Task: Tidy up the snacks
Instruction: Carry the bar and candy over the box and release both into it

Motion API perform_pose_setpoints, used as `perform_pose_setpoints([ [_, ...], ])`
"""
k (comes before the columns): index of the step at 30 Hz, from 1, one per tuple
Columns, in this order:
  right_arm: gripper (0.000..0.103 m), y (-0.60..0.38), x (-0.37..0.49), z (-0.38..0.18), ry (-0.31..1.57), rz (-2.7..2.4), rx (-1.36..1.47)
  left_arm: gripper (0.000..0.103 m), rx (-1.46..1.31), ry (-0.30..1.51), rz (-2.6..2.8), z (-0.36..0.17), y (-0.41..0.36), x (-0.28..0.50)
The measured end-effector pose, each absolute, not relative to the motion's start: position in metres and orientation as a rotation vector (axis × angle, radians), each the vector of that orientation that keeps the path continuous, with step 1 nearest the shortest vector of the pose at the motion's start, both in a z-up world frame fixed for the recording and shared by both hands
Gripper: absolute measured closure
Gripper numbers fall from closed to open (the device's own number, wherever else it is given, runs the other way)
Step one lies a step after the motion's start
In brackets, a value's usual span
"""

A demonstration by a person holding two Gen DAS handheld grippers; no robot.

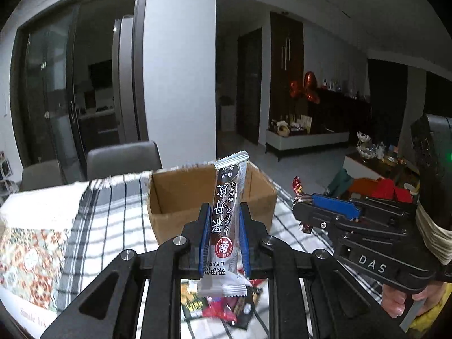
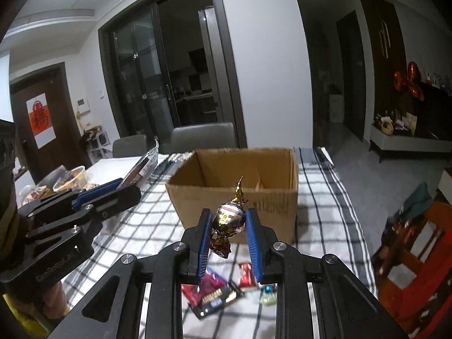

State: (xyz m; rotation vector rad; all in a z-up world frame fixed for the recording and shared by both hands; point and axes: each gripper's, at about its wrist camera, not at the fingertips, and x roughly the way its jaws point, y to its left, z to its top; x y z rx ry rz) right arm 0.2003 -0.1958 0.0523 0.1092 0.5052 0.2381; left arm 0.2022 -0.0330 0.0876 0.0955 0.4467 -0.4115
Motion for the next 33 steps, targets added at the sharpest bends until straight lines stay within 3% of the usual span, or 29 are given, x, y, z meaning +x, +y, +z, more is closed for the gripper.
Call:
perform_pose_setpoints([
  [18,0.077,-0.197,0.288,0.096,0.539,0.268,0.122,0.084,0.115,0.487,-0.422,0.117,-0.029,0.292],
  [33,0.077,-0.21,0.371,0.073,0.711,0.26,0.172,0.083,0.106,0.676,-0.42,0.092,-0.049,0.378],
])
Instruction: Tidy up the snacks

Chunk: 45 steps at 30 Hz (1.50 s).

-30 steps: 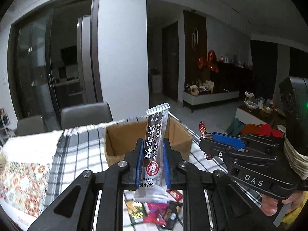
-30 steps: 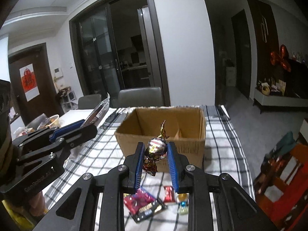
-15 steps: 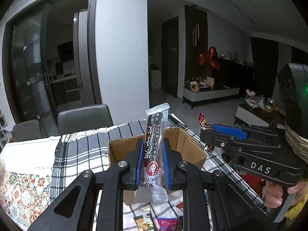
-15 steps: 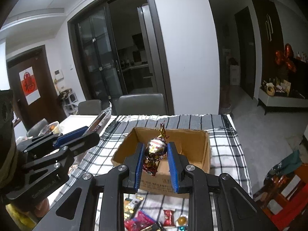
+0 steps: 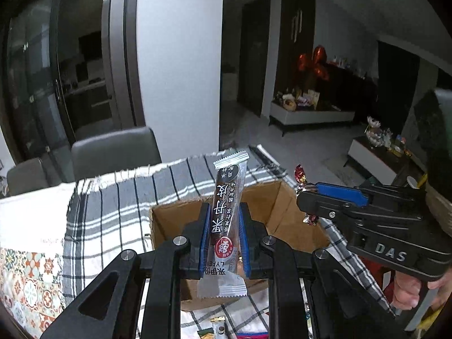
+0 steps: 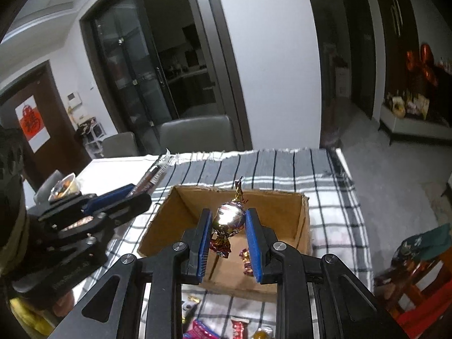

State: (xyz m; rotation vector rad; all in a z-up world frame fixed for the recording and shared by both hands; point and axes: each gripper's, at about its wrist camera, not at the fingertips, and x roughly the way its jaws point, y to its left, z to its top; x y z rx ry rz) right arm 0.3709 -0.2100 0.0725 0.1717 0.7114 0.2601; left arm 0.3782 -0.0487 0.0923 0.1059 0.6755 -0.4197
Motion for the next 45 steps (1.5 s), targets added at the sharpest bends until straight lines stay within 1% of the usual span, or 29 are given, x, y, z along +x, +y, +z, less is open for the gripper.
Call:
perform_pose_setpoints([
  [7,0.077,-0.21,0.39,0.05,0.774,0.242,0.166,0.083,0.129,0.74,-0.391,0.068,-0.06,0.395],
  [10,0.076,-0.212,0.397,0.043,0.8,0.222,0.168,0.073,0.151,0.751,-0.37,0.064,-0.062,0.398],
  [11,0.075,-0.213,0.399,0.04,0.812,0.213,0.168,0.07,0.156,0.744,-0.36,0.064,-0.061,0.397],
  [13,0.067,-0.216,0.399,0.036,0.821,0.206,0.173,0.063,0.162,0.73,-0.344,0.066,-0.059,0.392],
  [14,0.067,-0.217,0.397,0.035,0.82,0.199,0.169,0.059,0.159,0.725,-0.344,0.067,-0.057,0.391],
  [26,0.067,-0.211,0.348,0.055,0.743,0.202,0.124,0.059,0.154,0.695,-0.33,0.082,-0.042,0.346],
  [33,0.067,-0.204,0.323,0.058,0.758,0.236,0.124,0.059,0.153,0.698,-0.342,0.087,-0.035,0.315],
  [38,0.067,-0.199,0.306,0.05,0.779,0.251,0.119,0.059,0.179,0.688,-0.324,0.084,-0.03,0.295],
  [45,0.067,-0.189,0.293,0.032,0.842,0.272,0.092,0.059,0.18,0.742,-0.328,0.07,-0.025,0.283],
])
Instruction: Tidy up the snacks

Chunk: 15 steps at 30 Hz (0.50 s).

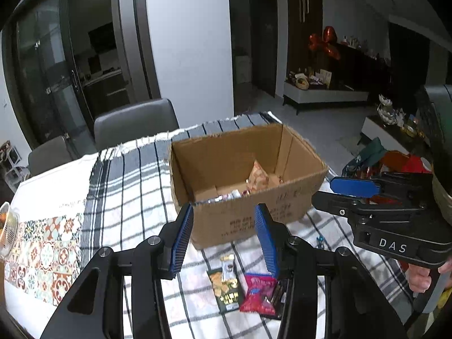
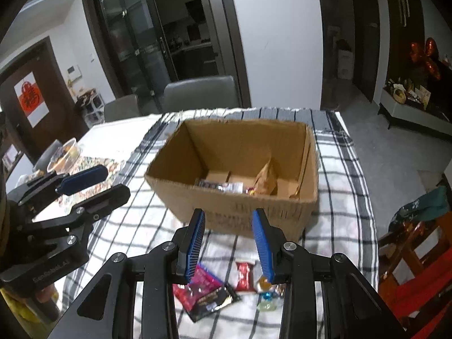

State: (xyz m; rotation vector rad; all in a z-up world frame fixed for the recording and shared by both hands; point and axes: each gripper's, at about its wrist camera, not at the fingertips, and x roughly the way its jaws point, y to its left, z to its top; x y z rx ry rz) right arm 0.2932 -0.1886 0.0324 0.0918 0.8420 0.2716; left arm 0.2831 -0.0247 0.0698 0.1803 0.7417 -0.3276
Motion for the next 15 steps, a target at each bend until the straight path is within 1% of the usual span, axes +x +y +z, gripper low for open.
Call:
perform_pose_setpoints([
  [15,0.067,-0.182,0.298,-0.024,1.034,0.284,0.115,0.059,0.206,0.941,-0.369,0.012,-0.029,0.287],
])
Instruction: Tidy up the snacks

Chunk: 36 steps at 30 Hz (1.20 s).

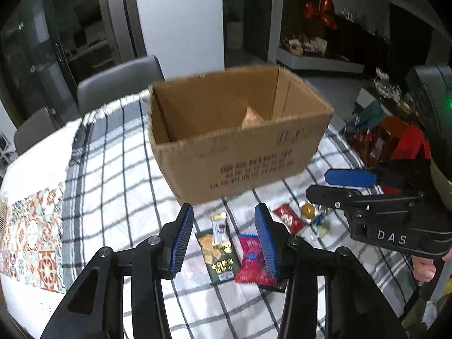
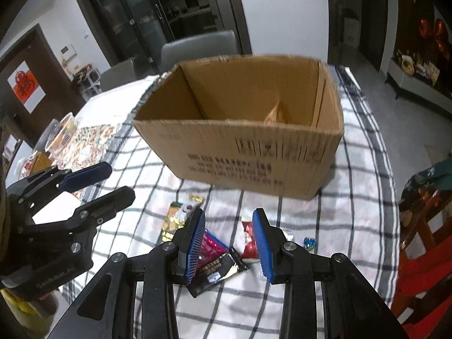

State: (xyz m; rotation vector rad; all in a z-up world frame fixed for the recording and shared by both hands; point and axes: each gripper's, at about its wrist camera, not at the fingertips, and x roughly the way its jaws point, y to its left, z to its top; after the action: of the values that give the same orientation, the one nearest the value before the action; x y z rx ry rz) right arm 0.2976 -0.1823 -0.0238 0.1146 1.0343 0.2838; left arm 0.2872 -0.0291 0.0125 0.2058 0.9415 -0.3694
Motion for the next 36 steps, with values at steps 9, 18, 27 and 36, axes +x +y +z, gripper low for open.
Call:
perform_pose_setpoints([
  [9,0.067,-0.184,0.31,-0.062,1.132,0.258,0.138,0.059,0.169,1.084,-0.393,-0.03,-0.029,0.306],
  [18,0.067,-0.187,0.327,-0.094,1.222,0.249,0.202,0.061,0.128,1.167,-0.384,-0.058,-0.029,0.323],
  [27,0.067,-0.187,0.335,-0.108,1.246,0.236,0.221,0.067,0.09,1.229,-0.378,-0.079,-0.03,0.338],
  [36,0.067,-0.178,0.338,-0.122,1.262,0.232,0.191,0.072,0.058,1.262,-0.362,-0.092,-0.028,0.347],
])
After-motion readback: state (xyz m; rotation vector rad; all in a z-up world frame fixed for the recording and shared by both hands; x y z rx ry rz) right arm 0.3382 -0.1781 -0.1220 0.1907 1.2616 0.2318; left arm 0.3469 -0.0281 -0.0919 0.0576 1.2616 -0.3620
